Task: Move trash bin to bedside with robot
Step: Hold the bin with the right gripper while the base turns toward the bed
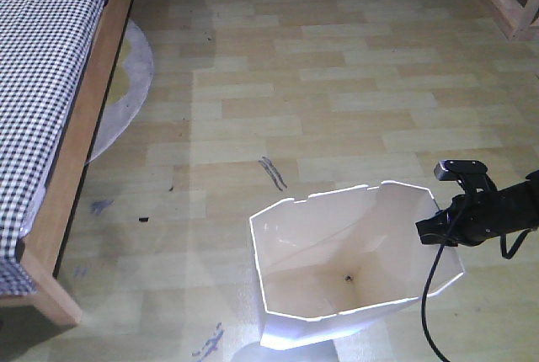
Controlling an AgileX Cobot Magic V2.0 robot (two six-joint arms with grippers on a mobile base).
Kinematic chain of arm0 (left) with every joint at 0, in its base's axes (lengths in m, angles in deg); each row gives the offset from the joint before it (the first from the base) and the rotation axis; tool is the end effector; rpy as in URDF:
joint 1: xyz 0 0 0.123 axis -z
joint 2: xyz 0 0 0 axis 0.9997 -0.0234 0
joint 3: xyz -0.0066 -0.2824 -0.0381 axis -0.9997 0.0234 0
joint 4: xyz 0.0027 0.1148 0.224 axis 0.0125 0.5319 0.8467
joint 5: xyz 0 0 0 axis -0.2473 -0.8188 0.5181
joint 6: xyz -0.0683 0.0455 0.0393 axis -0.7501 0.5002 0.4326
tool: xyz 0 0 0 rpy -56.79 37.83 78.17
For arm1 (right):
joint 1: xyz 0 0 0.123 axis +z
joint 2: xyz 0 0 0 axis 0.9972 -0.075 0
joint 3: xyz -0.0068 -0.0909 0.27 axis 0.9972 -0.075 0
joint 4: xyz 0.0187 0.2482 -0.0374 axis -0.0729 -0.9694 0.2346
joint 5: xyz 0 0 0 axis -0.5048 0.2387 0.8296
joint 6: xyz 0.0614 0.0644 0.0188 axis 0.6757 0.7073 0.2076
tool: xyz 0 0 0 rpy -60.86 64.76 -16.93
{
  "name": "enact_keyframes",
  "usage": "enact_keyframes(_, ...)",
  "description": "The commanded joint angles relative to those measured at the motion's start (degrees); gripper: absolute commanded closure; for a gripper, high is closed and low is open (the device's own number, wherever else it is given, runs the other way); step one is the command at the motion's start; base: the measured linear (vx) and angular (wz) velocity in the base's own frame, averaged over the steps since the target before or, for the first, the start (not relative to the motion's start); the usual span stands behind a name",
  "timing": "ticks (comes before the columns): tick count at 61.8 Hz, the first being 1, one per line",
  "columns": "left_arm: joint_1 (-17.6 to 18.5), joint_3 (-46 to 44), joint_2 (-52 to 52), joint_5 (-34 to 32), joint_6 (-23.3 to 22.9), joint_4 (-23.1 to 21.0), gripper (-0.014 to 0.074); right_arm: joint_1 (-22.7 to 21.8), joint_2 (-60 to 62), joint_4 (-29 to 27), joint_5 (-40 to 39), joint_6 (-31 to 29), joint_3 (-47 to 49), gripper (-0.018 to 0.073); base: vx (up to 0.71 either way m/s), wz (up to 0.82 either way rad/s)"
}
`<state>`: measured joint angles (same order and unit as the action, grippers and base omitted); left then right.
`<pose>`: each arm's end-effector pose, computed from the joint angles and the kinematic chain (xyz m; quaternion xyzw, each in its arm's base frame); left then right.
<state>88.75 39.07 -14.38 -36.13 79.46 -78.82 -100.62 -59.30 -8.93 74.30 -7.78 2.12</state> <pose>0.0546 -0.0010 0.1801 -0.0279 0.7707 -0.0301 0.6359 0.3003 -0.0397 0.0284 -0.0855 0.9696 0.1850 0.1353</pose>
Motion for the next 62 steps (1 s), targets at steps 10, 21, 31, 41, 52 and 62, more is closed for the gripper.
enact_keyframes(10, 0.34, 1.6, 0.55, -4.24, -0.46, -0.5, 0.0602, -0.23, 3.73, -3.73, 9.36, 0.78, 0.84, 0.0566, 0.39, -0.02)
enact_keyframes(21, 0.34, 1.6, 0.55, -4.24, -0.46, -0.5, 0.0602, -0.23, 3.73, -3.73, 9.36, 0.78, 0.84, 0.0566, 0.39, -0.01)
enact_keyframes(31, 0.34, 1.6, 0.55, -4.24, -0.46, -0.5, 0.0602, -0.23, 3.73, -3.73, 9.36, 0.78, 0.84, 0.0566, 0.4, 0.02)
enact_keyframes(41, 0.34, 1.6, 0.55, -4.24, -0.46, -0.5, 0.0602, -0.23, 3.73, -3.73, 9.36, 0.78, 0.84, 0.0566, 0.41, 0.06)
enact_keyframes(52, 0.34, 1.6, 0.55, -4.24, -0.46, -0.5, 0.0602, -0.23, 3.73, -3.73, 9.36, 0.78, 0.84, 0.0566, 0.41, 0.09)
enact_keyframes(62, 0.34, 1.6, 0.55, -4.24, -0.46, -0.5, 0.0602, -0.23, 3.73, -3.73, 9.36, 0.78, 0.84, 0.0566, 0.4, 0.1)
